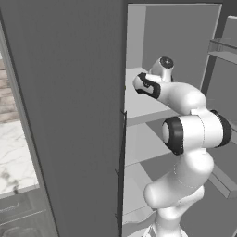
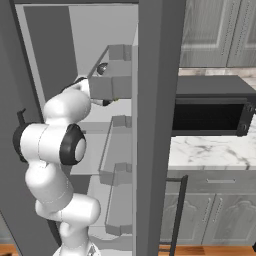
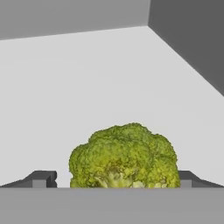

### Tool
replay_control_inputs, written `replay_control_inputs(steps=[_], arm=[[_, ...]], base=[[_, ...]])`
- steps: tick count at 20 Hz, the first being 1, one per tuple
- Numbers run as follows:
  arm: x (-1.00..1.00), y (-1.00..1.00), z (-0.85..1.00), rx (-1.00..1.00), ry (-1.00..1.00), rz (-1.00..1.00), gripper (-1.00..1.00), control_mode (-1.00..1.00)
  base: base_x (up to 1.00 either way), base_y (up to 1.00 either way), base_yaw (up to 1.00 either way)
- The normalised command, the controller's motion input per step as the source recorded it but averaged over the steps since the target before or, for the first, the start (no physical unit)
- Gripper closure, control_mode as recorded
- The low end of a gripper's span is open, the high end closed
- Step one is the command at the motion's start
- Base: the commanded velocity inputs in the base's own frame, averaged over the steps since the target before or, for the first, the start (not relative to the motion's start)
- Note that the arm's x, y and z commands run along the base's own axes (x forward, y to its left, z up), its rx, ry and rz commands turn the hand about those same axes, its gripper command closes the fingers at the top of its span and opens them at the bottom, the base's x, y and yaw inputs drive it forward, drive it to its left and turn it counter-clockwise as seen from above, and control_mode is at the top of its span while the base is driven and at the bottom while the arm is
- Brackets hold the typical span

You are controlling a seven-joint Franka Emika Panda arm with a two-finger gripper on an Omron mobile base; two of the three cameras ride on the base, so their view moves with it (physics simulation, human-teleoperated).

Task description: Take the cheese, fish, and broccoli from the fridge and place them on the plate on the dining counter to create an appetizer plate.

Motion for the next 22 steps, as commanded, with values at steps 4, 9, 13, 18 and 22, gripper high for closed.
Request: replay_control_inputs(steps=[4, 9, 13, 18, 22], arm=[[0.0, 0.0, -0.38, 0.0, 0.03, -0.06, 1.0, -1.0], [0.0, 0.0, -0.17, 0.0, 0.01, -0.04, 1.0, -1.0], [-0.05, 0.0, -0.04, 0.0, -0.01, 0.0, 1.0, -1.0], [-0.75, 0.0, -0.07, 0.0, -0.09, 0.0, 1.0, -1.0], [-1.0, 0.02, 0.1, 0.0, -0.06, 0.01, 1.0, -1.0]], base=[[0.0, 0.0, 0.0], [0.0, 0.0, 0.0], [0.0, 0.0, 0.0], [0.0, 0.0, 0.0], [0.0, 0.0, 0.0]])
